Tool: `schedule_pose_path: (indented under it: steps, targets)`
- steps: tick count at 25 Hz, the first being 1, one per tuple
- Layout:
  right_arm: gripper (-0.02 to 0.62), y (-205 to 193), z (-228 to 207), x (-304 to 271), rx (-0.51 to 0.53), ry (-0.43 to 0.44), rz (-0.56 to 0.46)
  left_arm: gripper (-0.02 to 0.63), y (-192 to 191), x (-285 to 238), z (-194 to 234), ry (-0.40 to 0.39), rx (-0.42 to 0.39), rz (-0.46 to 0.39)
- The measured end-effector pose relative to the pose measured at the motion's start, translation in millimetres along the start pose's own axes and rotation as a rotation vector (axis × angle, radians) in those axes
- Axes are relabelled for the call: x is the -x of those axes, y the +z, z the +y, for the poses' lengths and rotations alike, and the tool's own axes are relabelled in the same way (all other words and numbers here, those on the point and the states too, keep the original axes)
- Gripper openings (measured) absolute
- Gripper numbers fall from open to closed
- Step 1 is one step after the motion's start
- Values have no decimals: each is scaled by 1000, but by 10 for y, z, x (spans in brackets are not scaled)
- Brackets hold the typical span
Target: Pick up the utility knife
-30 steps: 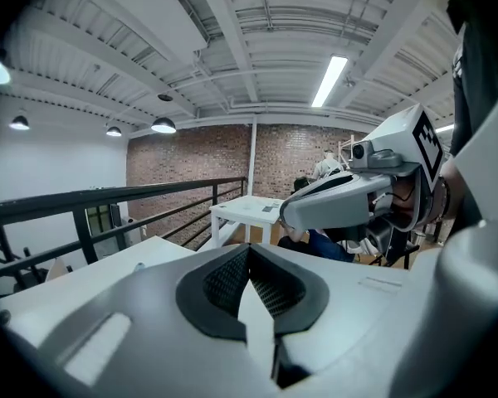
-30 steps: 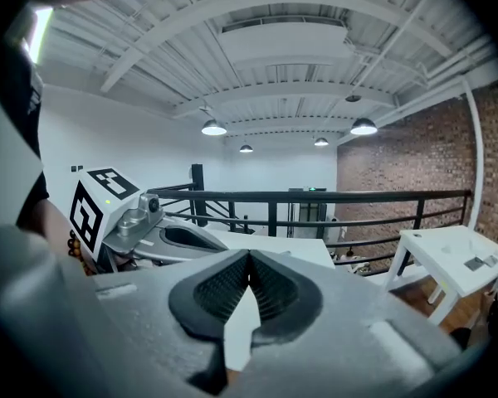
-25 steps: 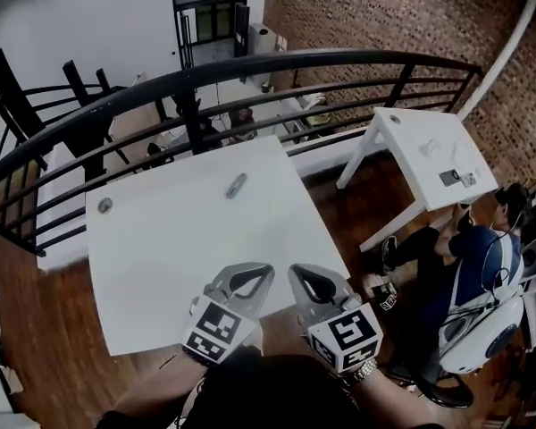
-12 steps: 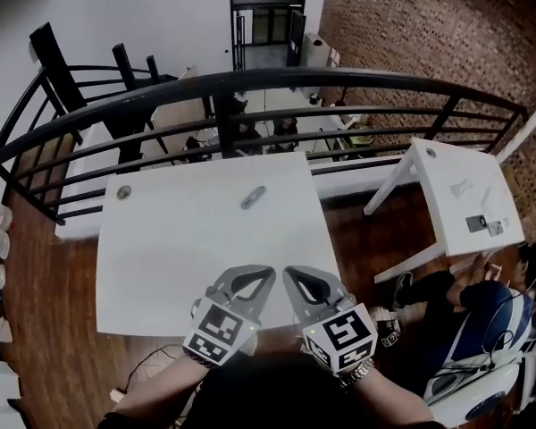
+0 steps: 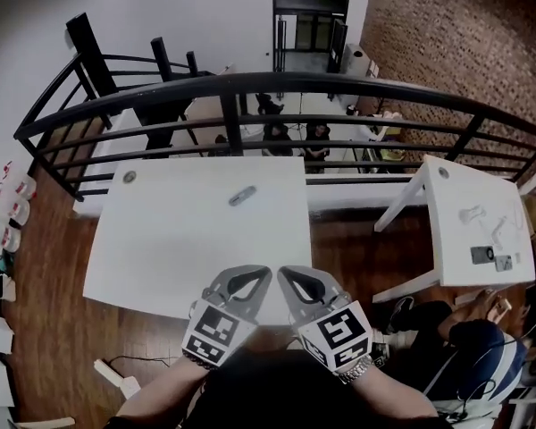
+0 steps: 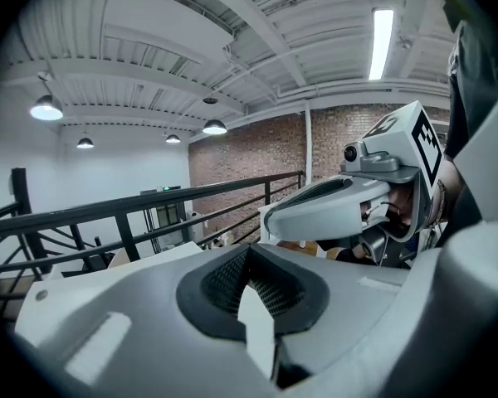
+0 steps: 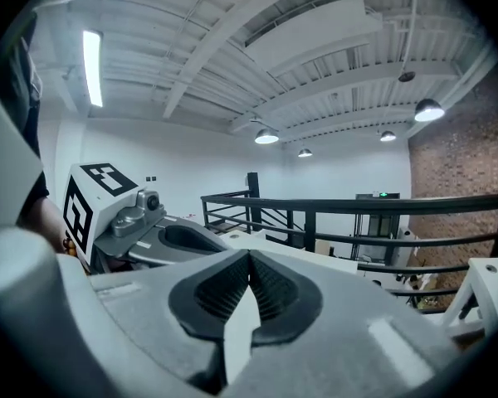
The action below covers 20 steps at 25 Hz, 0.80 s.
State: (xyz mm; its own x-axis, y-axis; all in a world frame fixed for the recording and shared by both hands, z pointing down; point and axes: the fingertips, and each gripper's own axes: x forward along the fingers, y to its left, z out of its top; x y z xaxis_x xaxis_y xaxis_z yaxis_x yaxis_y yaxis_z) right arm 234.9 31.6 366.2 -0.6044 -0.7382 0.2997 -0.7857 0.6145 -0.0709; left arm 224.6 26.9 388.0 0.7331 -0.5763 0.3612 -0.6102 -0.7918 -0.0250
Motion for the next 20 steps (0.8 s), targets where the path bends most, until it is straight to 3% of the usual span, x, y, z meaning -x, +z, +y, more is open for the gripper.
schedule_pose_path:
  steps: [11, 20]
  targets:
    - [-8, -102, -222, 200, -8, 97, 2, 17, 69, -110, -45, 136, 22, 33]
    - [-8, -87, -481, 10, 8, 94, 29, 17, 14, -428, 290, 141, 32, 67]
